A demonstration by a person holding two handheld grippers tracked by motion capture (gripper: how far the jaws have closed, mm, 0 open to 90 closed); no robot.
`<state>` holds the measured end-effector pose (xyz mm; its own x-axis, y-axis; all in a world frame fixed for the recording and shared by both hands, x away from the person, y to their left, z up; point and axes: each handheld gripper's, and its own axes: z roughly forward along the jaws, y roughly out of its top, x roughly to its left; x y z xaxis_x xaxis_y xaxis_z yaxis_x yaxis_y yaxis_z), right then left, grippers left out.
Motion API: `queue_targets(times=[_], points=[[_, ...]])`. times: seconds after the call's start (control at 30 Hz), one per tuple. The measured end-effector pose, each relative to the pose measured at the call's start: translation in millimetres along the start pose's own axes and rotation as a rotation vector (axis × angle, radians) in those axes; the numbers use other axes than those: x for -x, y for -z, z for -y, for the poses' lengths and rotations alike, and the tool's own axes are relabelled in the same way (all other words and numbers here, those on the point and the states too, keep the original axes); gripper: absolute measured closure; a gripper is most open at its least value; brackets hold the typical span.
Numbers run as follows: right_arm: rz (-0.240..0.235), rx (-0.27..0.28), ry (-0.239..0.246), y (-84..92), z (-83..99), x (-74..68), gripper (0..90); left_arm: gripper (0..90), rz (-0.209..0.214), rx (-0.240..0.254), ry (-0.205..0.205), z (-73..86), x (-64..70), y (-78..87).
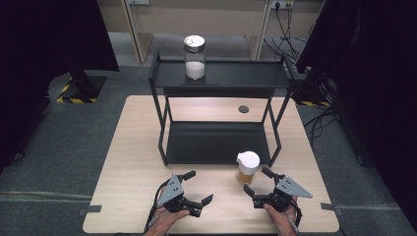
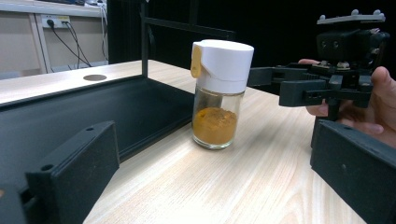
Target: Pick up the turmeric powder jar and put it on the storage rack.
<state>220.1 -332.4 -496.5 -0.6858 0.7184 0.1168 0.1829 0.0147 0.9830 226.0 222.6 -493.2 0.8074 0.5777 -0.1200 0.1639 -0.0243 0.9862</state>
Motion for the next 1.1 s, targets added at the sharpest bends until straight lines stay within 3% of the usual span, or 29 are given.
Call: queue_targets(times=[0.3,0.9,1.1], points=[[0.022,0.009,0.017,-2.7,-4.4,0.8,0.6,0.5,0.001,-0.008,0.01,0.9,-1.4,-1.2],[0.034,-0.039,0.051,-31.9,-13.5,11.5,0.8,0.5,0.004,-0.018,0.023,2.4,-1.5,-2.6],[0.024,-0.054,0.07,-38.2,-15.3,13.9,6.4,0.5,0.003,-0.017,0.026,2.5,-1.8,-2.4]])
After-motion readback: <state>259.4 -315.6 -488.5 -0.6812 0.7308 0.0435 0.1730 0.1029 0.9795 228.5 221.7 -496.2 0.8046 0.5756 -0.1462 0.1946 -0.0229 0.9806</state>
